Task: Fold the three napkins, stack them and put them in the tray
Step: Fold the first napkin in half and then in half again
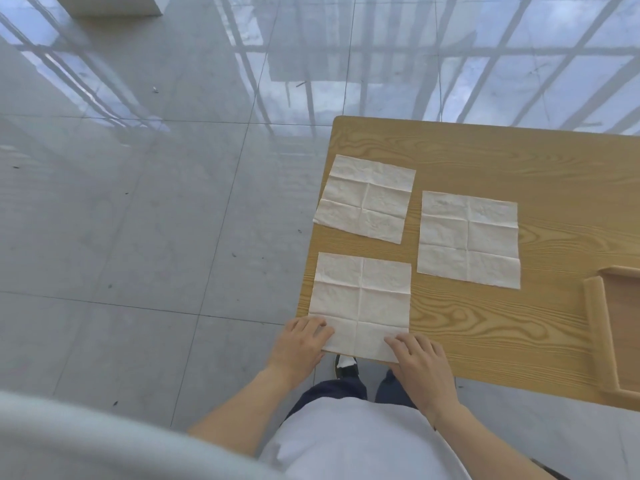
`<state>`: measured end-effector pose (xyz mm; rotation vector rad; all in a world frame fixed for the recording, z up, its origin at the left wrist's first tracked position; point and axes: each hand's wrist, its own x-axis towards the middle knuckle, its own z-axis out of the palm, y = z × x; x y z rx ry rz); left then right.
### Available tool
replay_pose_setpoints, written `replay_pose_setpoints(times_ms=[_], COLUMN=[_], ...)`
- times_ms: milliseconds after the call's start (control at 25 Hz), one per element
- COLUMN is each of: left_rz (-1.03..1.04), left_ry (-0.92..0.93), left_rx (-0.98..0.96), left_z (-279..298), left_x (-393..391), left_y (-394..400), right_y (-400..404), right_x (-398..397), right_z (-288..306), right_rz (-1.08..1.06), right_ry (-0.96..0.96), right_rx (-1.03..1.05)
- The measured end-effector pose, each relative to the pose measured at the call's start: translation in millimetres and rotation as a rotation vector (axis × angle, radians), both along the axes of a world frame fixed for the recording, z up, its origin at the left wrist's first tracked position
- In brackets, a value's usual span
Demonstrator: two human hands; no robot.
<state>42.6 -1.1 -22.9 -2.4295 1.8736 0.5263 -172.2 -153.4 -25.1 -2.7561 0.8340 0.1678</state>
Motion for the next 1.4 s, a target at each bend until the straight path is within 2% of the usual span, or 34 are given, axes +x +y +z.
replay_pose_setpoints(times_ms=[560,1000,1200,1400], left_rz=[-0.047,0.013,0.126,0.283], left_ry=[0.028,0.069,0.177,0.284], left_rx=[-0.083,-0.182,-0.214,-0.277], left_z=[-4.0,-2.6,3.2,9.2], left_x=[1.5,0.8,-5.3,-5.2], left_y=[4.6,4.8,0.2,-12.5], right_y=[2.7,-3.2,-5.6,-14.8], right_x=[-8.2,-13.9,-20.0,-22.1], right_z=[-4.6,-0.4,6.1,17.7], right_rz=[0.015,0.020,-0.014,-0.248], right_ry=[-0.094,-0.139,-0.138,-0.154], right_rx=[-0.027,-0.039,0.037,0.258])
